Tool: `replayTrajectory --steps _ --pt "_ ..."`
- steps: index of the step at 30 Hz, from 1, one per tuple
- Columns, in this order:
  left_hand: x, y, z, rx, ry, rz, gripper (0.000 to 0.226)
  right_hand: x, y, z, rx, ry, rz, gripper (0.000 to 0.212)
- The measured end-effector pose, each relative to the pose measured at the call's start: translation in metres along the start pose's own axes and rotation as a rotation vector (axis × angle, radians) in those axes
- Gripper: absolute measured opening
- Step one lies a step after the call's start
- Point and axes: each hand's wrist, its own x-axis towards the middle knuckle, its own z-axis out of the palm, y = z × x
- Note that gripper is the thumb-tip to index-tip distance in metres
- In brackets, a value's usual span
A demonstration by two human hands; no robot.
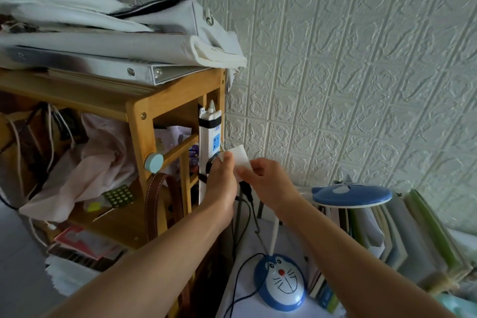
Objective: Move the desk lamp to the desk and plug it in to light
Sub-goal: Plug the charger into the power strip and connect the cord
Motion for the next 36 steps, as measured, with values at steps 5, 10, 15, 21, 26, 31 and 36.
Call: replayTrajectory --steps 5,10,15,21,26,31,36 --pt "0.004 0.001 -0.005 0.145 0.012 0.046 0.029 0.014 0.005 -0.002 -0.110 0.049 0.016 0.015" --pt "0.005 0.001 -0.023 0.303 0.037 0.115 0.026 0.030 0.005 -0.004 -0.283 0.097 -0.040 0.018" --pt "0.007 0.003 -0.037 0.371 0.015 0.095 0.024 0.048 -0.003 -0.002 -0.453 0.107 -0.143 0.027" --pt "0.008 0.005 -0.042 0.390 0.013 0.075 0.028 0.062 -0.013 0.006 -0.520 0.053 -0.153 0.029" --pt "0.010 0.006 -0.044 0.429 0.017 0.088 0.024 0.066 -0.015 0.007 -0.549 0.037 -0.151 0.028" --pt "0.011 0.005 -0.041 0.454 0.008 0.095 0.023 0.066 -0.016 0.004 -0.537 0.015 -0.162 0.029" --pt "0.011 0.006 -0.036 0.464 0.018 0.102 0.021 0.066 -0.016 0.005 -0.547 0.026 -0.169 0.029"
